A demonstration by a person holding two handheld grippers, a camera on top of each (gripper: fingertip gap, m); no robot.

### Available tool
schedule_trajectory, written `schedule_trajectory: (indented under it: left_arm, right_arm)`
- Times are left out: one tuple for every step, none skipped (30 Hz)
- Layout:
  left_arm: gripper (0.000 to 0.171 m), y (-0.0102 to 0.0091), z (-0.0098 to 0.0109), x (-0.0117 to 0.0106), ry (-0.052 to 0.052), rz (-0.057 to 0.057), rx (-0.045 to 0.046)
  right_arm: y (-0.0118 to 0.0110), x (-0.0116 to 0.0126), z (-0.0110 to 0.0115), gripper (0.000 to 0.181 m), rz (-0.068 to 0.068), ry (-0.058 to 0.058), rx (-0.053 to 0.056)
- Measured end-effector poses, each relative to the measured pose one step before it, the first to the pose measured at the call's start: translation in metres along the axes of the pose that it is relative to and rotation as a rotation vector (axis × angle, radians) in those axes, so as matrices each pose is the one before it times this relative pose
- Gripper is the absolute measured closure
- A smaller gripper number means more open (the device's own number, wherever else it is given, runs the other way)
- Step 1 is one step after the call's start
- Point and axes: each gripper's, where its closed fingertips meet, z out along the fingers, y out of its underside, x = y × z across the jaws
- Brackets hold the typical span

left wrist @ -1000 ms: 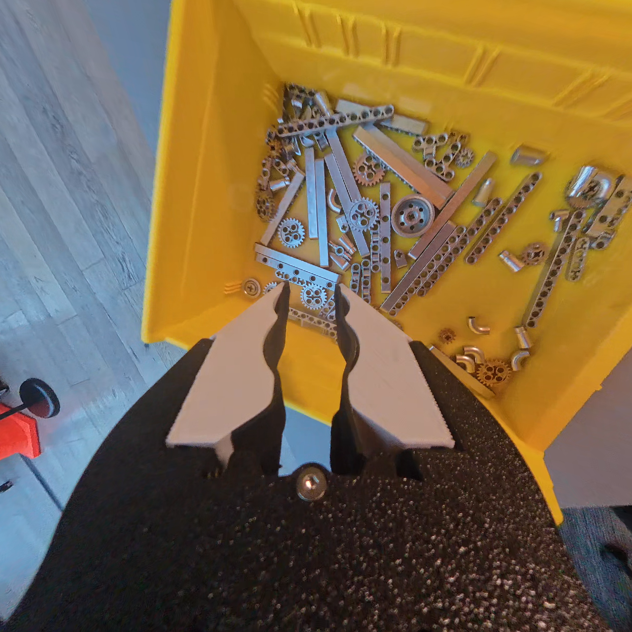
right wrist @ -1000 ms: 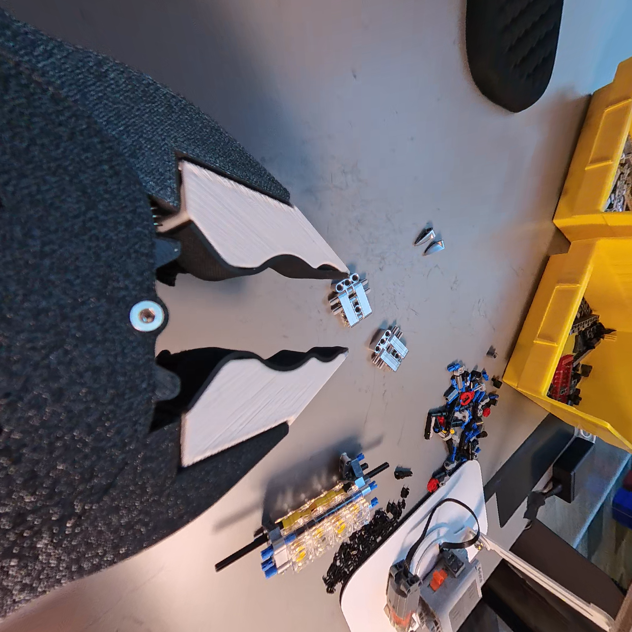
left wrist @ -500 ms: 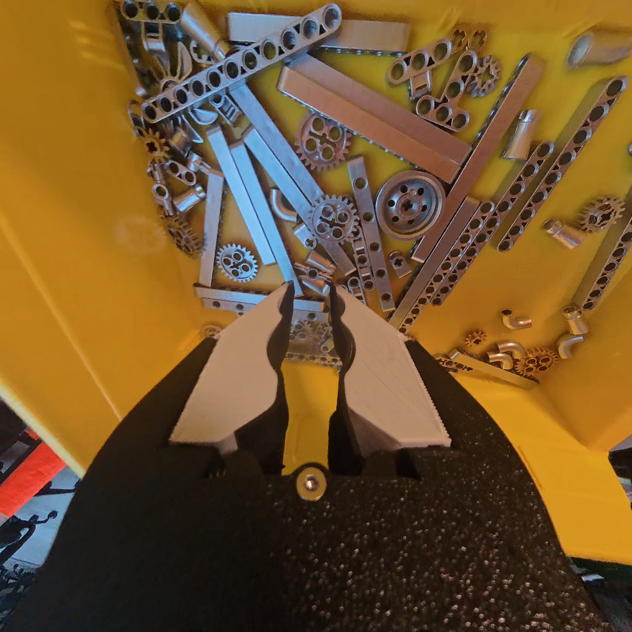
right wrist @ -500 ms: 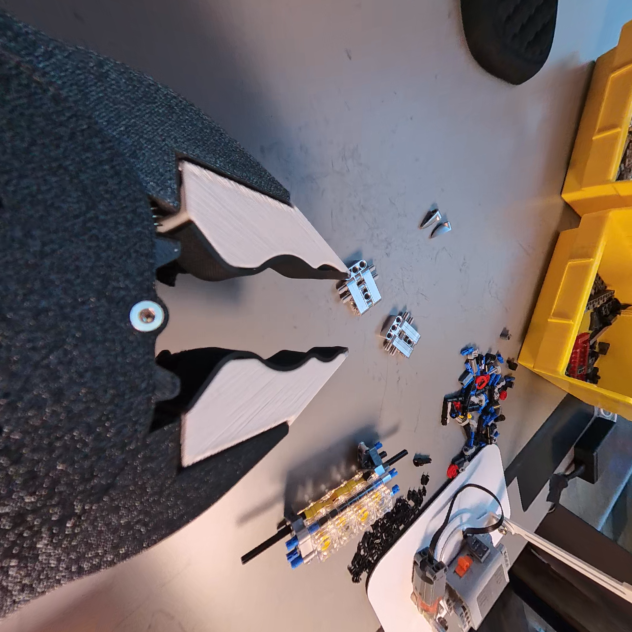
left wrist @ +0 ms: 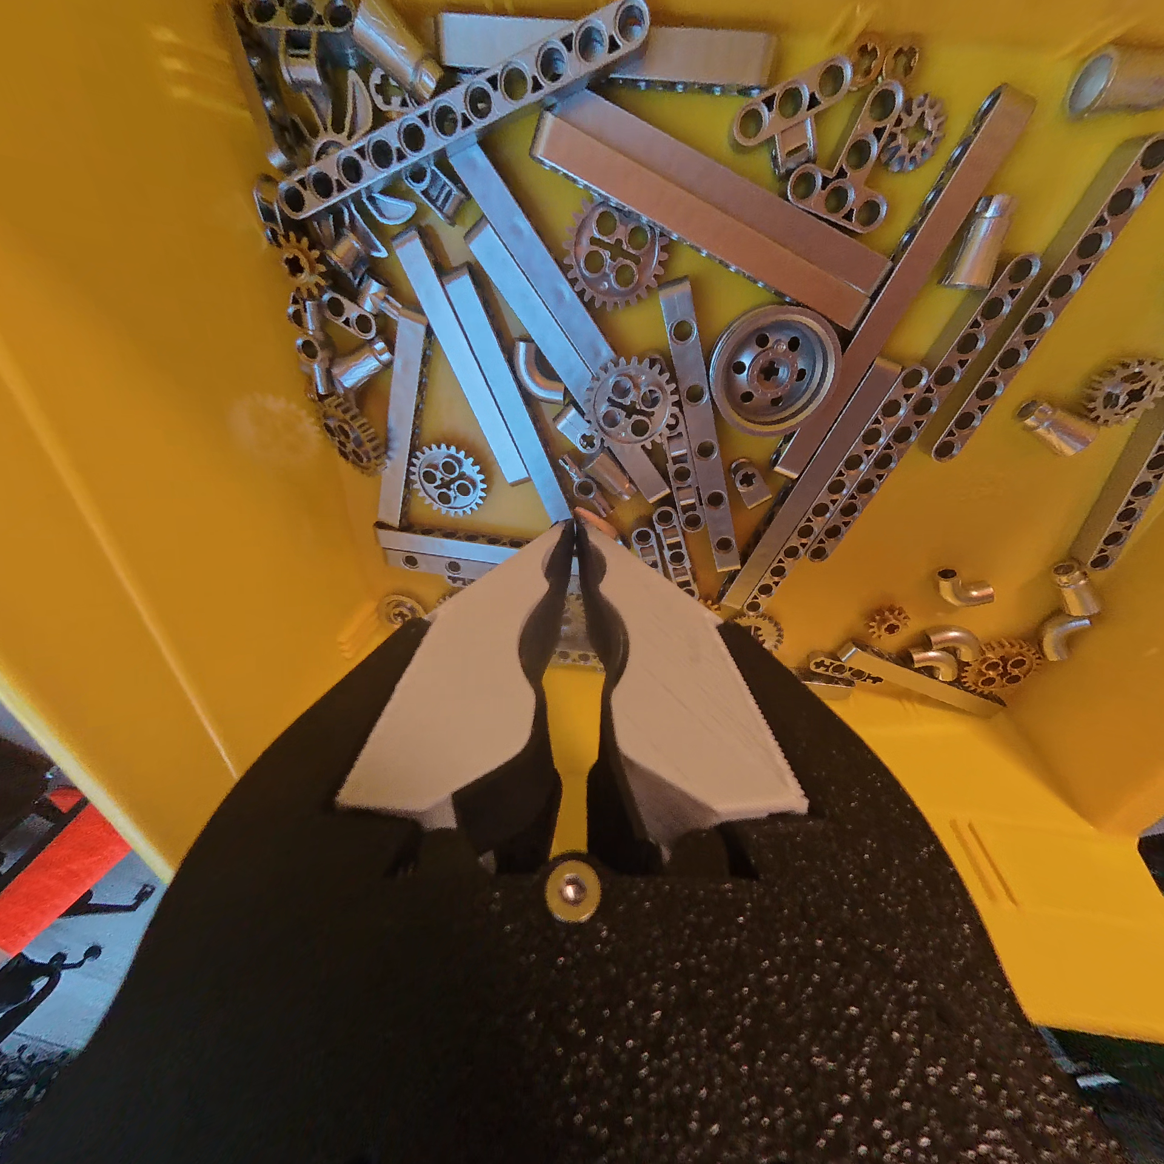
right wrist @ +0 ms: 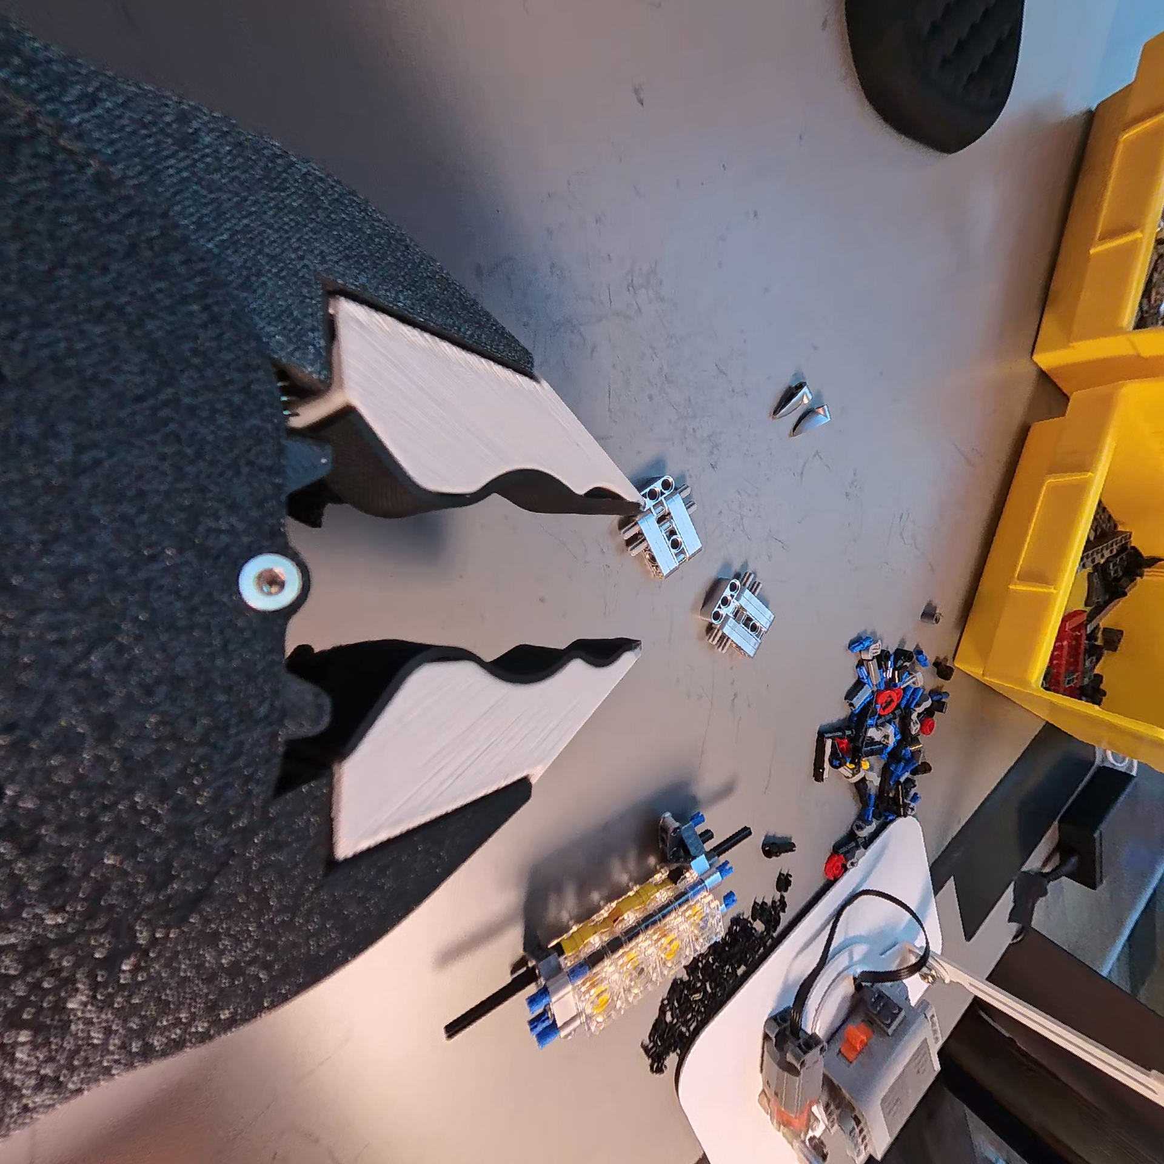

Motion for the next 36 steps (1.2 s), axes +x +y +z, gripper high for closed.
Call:
schedule_trajectory:
  left_arm:
    - [0.171,-0.00036,-0.00173,0.00018,0.0037,-0.0059,0.00709]
    - [0.171,0.00110,-0.00145,-0.00089,-0.0037,-0.0023,-0.00156]
    - [0.170,0.00228,-0.00118,-0.00128,-0.0069,0.0000,-0.00881]
    - [0.167,0.00342,-0.00098,-0.00050,-0.0011,0.0003,-0.01486]
    - [0.165,0.00430,-0.00068,0.00091,0.0082,0.0016,-0.01784]
    - [0.164,0.00470,-0.00040,0.00217,0.0148,0.0049,-0.01925]
    - [0.163,0.00498,0.00038,0.00205,0.0117,0.0088,-0.02102]
    - [0.162,0.00518,0.00145,0.00106,0.0022,0.0122,-0.02432]
    - [0.161,0.00561,0.00215,0.00041,-0.0029,0.0124,-0.02990]
    - [0.161,0.00511,0.00256,-0.00002,-0.0055,0.0096,-0.02882]
    - [0.161,0.00350,0.00240,0.00039,-0.0013,0.0051,-0.02016]
    - [0.161,0.00210,0.00190,0.00147,0.0066,0.0016,-0.01249]
    - [0.160,0.00109,0.00151,0.00172,0.0088,0.0019,-0.00729]
    - [0.160,0.00071,0.00129,0.00096,0.0039,0.0036,-0.00565]
    - [0.158,0.00051,0.00122,0.00035,-0.0002,0.0060,-0.00681]
    - [0.156,0.00046,0.00142,0.00106,0.0039,0.0085,-0.00661]
    - [0.155,-0.00014,0.00126,0.00160,0.0059,0.0094,-0.00465]
    - [0.156,-0.00006,0.00040,0.00097,0.0023,0.0098,-0.00534]
    - [0.156,0.00025,0.00022,0.00036,-0.0006,0.0071,-0.00693]
    - [0.156,0.00046,0.00074,-0.00118,-0.0084,0.0029,-0.00758]
    - [0.157,-0.00017,0.00139,-0.00113,-0.0071,-0.0008,-0.00400]
    - [0.158,-0.00037,0.00191,0.00050,0.0020,-0.0017,-0.00147]
    - [0.157,-0.00039,0.00185,0.00059,0.0008,-0.0011,-0.00095]
    - [0.157,-0.00009,0.00043,0.00003,-0.0037,-0.0002,-0.00037]
    - [0.157,-0.00022,-0.00022,-0.00023,-0.0057,0.0021,0.00267]
    - [0.157,-0.00016,-0.00012,-0.00009,-0.0053,0.0015,0.00448]
    - [0.157,-0.00016,-0.00037,-0.00017,-0.0041,-0.0007,0.00577]
    - [0.157,0.00002,-0.00089,-0.00011,-0.0030,0.0003,0.00632]
    - [0.158,0.00021,-0.00147,-0.00008,-0.0015,-0.0002,0.00715]
    - [0.163,0.00001,-0.00261,0.00021,0.0036,-0.0028,0.01119]
    - [0.165,-0.00036,-0.00364,-0.00011,0.0060,-0.0074,0.01758]
    - [0.165,-0.00037,-0.00399,-0.00062,0.0076,-0.0132,0.02192]
    - [0.165,-0.00022,-0.00411,-0.00030,0.0133,-0.0164,0.02474]
    - [0.165,-0.00038,-0.00401,0.00020,0.0175,-0.0162,0.02824]
    - [0.165,-0.00102,-0.00393,0.00083,0.0204,-0.0153,0.03307]
    - [0.165,-0.00190,-0.00405,0.00167,0.0239,-0.0149,0.03731]
  right_arm:
    - [0.00002,-0.00003,0.00000,0.143,0.0000,-0.0009,0.0000]
    - [-0.00003,-0.00011,-0.00012,0.143,-0.0002,-0.0001,0.0008]
    - [-0.00030,0.00014,-0.00022,0.143,-0.0003,0.0007,0.0019]
    - [-0.00029,0.00007,-0.00036,0.143,0.0003,0.0006,0.0026]
    - [-0.00036,0.00028,-0.00040,0.143,0.0010,0.0009,0.0025]
    - [-0.00029,0.00023,-0.00028,0.143,0.0011,0.0007,0.0023]
    - [-0.00004,0.00018,-0.00003,0.143,0.0012,0.0005,0.0008]
    - [0.00015,0.00004,0.00016,0.143,0.0011,-0.0005,-0.0010]
    - [0.00027,-0.00009,0.00031,0.143,0.0003,-0.0011,-0.0020]
    - [0.00030,-0.00014,0.00029,0.143,-0.0002,-0.0010,-0.0023]
    - [0.00025,-0.00011,0.00032,0.143,-0.0004,-0.0009,-0.0019]
    - [0.00013,-0.00015,0.00008,0.143,-0.0005,-0.0005,-0.0007]
    - [-0.00004,0.00008,0.00003,0.143,0.0001,-0.0001,0.0003]
    - [-0.00010,0.00017,-0.00009,0.143,0.0009,0.0002,0.0006]
    - [-0.00009,0.00015,-0.00009,0.143,0.0012,0.0002,0.0005]
    - [-0.00005,0.00017,0.00004,0.143,0.0008,0.0002,0.0005]
    - [0.00003,0.00005,-0.00008,0.143,0.0002,0.0004,0.0001]
    - [-0.00004,0.00017,0.00008,0.143,-0.0001,0.0011,-0.0001]
    - [-0.00003,0.00019,-0.00006,0.143,-0.0008,0.0017,0.0005]
    - [-0.00017,0.00003,-0.00009,0.143,-0.0006,0.0013,0.0008]
    - [-0.00001,0.00020,-0.00005,0.143,0.0003,0.0008,0.0005]
    - [-0.00004,-0.00001,0.00002,0.143,0.0003,0.0001,0.0003]
    - [-0.00003,0.00009,-0.00005,0.143,-0.0004,0.0005,0.0006]
    - [-0.00015,0.00011,-0.00015,0.143,-0.0006,0.0011,0.0011]
    - [0.00018,-0.00001,-0.00014,0.143,-0.0011,0.0009,-0.0001]
    - [0.00056,0.00030,-0.00015,0.143,-0.0006,0.0013,-0.0023]
    - [0.00033,0.00026,-0.00017,0.143,0.0006,0.0001,-0.0008]
    - [-0.00012,0.00017,-0.00012,0.143,0.0014,-0.0010,0.0012]
    - [-0.00013,0.00010,-0.00012,0.143,0.0015,-0.0007,0.0012]
    - [-0.00014,-0.00003,-0.00007,0.143,0.0006,-0.0007,0.0008]
    - [-0.00002,-0.00005,-0.00006,0.143,-0.0004,-0.0006,0.0005]
    - [0.00001,-0.00006,-0.00009,0.143,-0.0015,0.0002,0.0001]
    - [-0.00002,-0.00008,-0.00020,0.143,-0.0011,0.0003,0.0010]
    - [-0.00037,-0.00003,-0.00027,0.143,-0.0005,0.0001,0.0026]
    - [-0.00034,0.00010,-0.00034,0.143,0.0000,0.0006,0.0028]
    - [-0.00007,0.00012,-0.00038,0.143,0.0003,0.0010,0.0015]
